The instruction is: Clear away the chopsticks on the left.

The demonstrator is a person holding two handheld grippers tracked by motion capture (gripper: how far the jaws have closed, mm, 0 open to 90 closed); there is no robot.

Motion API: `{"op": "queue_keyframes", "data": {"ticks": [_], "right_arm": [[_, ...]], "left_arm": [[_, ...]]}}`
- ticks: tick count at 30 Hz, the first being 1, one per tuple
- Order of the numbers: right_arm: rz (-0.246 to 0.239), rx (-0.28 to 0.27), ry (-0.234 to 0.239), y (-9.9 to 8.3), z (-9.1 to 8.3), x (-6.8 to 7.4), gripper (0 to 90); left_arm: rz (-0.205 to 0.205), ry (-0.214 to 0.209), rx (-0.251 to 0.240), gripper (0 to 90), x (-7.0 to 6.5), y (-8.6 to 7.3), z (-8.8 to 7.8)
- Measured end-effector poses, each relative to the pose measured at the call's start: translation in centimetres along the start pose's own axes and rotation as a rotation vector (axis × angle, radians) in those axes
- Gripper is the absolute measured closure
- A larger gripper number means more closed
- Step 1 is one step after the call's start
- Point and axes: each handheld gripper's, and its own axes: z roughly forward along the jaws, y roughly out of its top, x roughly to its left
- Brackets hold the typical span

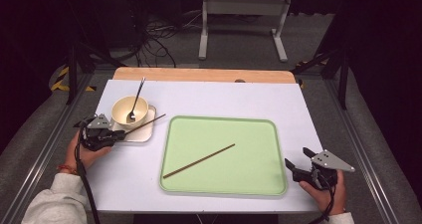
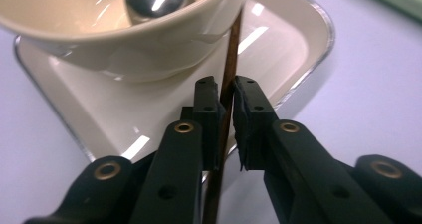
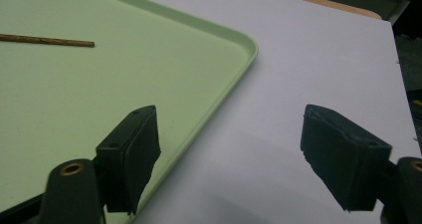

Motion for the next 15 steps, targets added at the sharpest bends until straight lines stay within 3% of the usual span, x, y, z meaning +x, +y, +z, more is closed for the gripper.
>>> {"op": "queue_keyframes", "data": {"ticks": [6,15], "right_arm": [[0.0,0.0,-0.002,0.0,-0.1,0.0,23.8],[-0.005,-0.008,-0.002,0.3,0.0,0.1,24.0]], "left_arm": [[0.01,-0.013,-0.001,85.0,-0.7,0.3,-0.2],[-0.008,-0.041,-0.081,85.1,-2.1,0.6,-1.7]]}}
